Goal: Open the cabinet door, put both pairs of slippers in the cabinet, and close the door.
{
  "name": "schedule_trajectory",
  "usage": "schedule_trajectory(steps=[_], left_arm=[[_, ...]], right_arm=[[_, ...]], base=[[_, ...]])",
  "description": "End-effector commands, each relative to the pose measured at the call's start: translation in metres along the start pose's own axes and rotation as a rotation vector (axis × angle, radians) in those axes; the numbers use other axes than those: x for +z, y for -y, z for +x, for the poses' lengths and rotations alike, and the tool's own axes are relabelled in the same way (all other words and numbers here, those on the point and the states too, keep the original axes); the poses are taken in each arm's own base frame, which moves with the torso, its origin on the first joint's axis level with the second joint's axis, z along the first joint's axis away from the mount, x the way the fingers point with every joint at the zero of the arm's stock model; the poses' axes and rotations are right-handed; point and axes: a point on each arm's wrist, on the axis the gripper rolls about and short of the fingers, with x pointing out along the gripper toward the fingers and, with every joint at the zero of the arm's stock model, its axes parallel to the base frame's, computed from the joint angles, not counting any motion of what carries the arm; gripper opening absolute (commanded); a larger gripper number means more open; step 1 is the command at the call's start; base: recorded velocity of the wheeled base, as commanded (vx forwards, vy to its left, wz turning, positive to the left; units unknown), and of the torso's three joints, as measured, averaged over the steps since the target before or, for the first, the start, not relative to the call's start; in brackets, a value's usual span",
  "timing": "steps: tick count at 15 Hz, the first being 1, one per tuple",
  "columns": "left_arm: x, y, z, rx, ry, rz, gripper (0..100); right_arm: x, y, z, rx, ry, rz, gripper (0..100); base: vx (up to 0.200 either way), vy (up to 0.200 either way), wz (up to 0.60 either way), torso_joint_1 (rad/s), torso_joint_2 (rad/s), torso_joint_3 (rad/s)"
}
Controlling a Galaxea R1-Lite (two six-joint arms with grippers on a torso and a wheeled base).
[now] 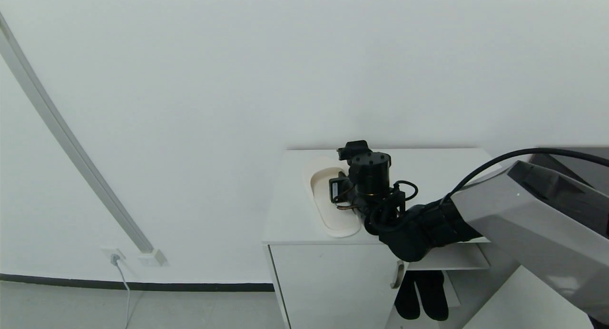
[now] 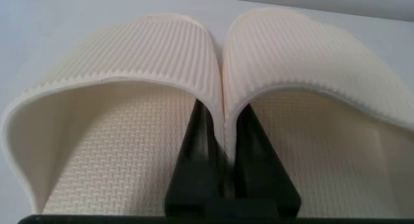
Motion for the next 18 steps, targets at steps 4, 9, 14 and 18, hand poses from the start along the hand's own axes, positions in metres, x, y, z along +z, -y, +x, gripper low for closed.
schedule_trajectory(steps=[4,9,14,18], left_arm=[[0.0,0.0,0.0,0.001,0.0,-0.001,0],[0.0,0.0,0.0,-0.001,0.0,0.0,0],[0.0,0.0,0.0,-0.001,0.0,0.002,0],[0.0,0.0,0.0,-0.001,0.0,0.0,0]], right_arm=[[0.031,0.008,-0.04,0.046,0.028,0.01,0],[0.04,0.031,-0.122,0.183,-0.028,-0.02,0],[0.037,0.061,-0.184,0.321,-0.04,-0.049,0],[0.033,0.051,-0.192,0.38,-0.05,-0.077,0]], base=[[0.0,0.0,0.0,0.0,0.0,0.0],[0.0,0.0,0.0,0.0,0.0,0.0],[0.0,0.0,0.0,0.0,0.0,0.0],[0.0,0.0,0.0,0.0,0.0,0.0]])
